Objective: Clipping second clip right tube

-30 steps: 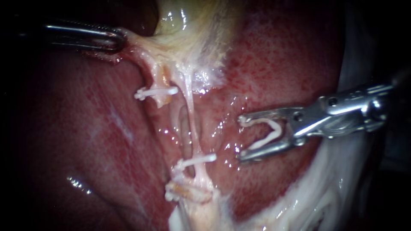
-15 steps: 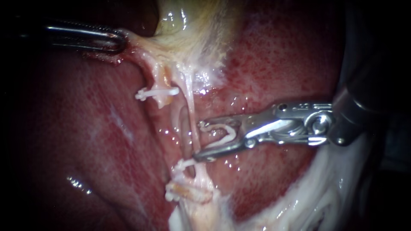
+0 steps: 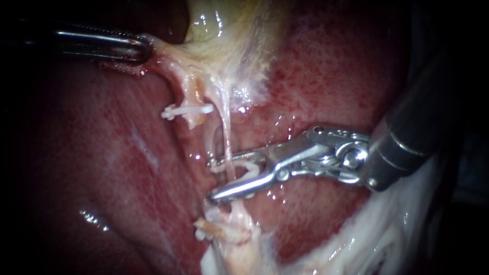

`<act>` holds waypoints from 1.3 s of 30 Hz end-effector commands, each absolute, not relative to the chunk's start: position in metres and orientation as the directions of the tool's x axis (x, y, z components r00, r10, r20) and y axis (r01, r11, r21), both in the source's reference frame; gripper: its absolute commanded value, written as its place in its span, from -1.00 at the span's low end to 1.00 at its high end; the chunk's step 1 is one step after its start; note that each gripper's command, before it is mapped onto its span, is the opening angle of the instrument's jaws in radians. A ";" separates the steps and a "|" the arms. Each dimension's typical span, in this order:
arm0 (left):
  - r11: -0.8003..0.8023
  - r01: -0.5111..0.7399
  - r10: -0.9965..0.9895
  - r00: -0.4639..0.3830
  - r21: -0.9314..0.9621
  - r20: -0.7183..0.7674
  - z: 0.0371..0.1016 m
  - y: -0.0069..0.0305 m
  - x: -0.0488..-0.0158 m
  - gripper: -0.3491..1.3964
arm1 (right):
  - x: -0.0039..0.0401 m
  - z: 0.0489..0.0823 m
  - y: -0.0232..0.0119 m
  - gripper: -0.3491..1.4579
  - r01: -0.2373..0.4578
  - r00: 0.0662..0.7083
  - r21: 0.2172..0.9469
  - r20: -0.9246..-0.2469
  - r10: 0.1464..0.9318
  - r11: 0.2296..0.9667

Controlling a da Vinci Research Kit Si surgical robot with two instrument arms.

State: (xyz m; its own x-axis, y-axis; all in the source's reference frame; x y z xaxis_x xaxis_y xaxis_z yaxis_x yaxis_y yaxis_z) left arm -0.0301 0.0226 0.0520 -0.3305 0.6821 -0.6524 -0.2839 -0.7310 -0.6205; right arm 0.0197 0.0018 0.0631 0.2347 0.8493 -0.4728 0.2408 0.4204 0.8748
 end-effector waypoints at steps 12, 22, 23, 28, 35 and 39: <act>-0.731 -0.283 0.682 -0.330 -0.621 -0.652 0.0520 0.0226 -0.0301 -1.00 | 0.0190 0.0626 0.0020 -0.37 0.281 0.253 0.870 -0.474 0.844 0.405; -0.731 -0.283 0.682 -0.330 -0.621 -0.652 0.0520 0.0227 -0.0302 -1.00 | 0.0184 0.0622 0.0022 -0.90 0.291 0.257 0.869 -0.474 0.842 0.400; -0.731 -0.283 0.682 -0.330 -0.621 -0.652 0.0520 0.0227 -0.0302 -1.00 | 0.0184 0.0622 0.0022 -0.94 0.292 0.258 0.869 -0.474 0.842 0.399; -0.731 -0.283 0.682 -0.330 -0.621 -0.652 0.0521 0.0227 -0.0302 -1.00 | 0.0184 0.0622 0.0022 -1.00 0.299 0.261 0.868 -0.475 0.840 0.398; -0.731 -0.283 0.682 -0.330 -0.621 -0.652 0.0522 0.0227 -0.0301 -1.00 | 0.0183 0.0623 0.0022 -1.00 0.295 0.277 0.891 -0.425 0.862 0.344; -0.731 -0.283 0.682 -0.330 -0.621 -0.653 0.0523 0.0228 -0.0301 -1.00 | 0.0183 0.0624 0.0022 -1.00 0.298 0.286 0.891 -0.427 0.858 0.344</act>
